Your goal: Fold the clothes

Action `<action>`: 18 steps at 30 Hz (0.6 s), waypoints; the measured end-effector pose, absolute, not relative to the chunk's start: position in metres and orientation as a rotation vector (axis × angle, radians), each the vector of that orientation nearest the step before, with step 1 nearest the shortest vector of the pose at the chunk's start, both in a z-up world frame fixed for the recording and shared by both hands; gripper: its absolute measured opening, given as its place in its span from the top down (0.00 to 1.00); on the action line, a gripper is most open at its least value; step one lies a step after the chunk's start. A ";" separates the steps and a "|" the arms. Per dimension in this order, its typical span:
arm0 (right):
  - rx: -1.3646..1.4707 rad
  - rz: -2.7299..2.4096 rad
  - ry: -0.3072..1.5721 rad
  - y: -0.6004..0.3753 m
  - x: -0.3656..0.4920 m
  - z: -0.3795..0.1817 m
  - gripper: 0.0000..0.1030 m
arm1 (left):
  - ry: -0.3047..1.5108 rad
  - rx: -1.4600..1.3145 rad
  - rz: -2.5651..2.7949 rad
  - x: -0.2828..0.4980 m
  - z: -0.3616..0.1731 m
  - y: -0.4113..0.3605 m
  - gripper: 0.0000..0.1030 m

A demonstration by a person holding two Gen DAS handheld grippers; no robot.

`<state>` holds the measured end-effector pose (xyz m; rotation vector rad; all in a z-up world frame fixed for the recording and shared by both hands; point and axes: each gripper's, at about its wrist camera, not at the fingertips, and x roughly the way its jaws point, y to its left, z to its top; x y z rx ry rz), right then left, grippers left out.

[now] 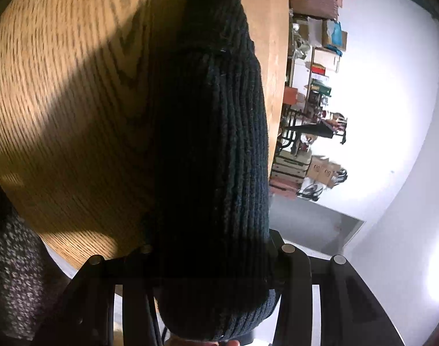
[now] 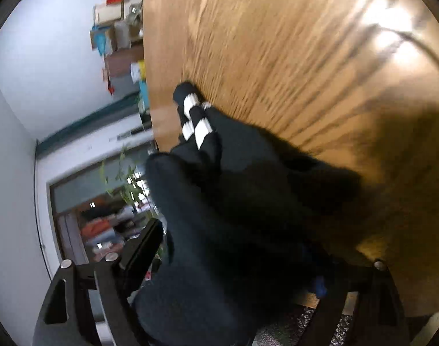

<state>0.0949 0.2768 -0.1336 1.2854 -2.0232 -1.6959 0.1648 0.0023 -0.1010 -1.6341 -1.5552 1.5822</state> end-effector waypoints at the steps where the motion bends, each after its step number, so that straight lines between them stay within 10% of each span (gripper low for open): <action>1: 1.285 -1.715 -1.996 0.275 0.090 -0.133 0.25 | -1.537 -1.630 1.596 0.163 -0.099 0.003 0.56; 5: 1.263 -1.822 -1.855 0.272 0.070 -0.126 0.63 | -1.422 -1.601 1.717 0.156 -0.085 0.004 0.56; 18: 0.869 -2.401 -1.529 0.373 0.064 0.046 0.70 | -0.847 -1.274 1.826 0.132 0.068 0.158 0.56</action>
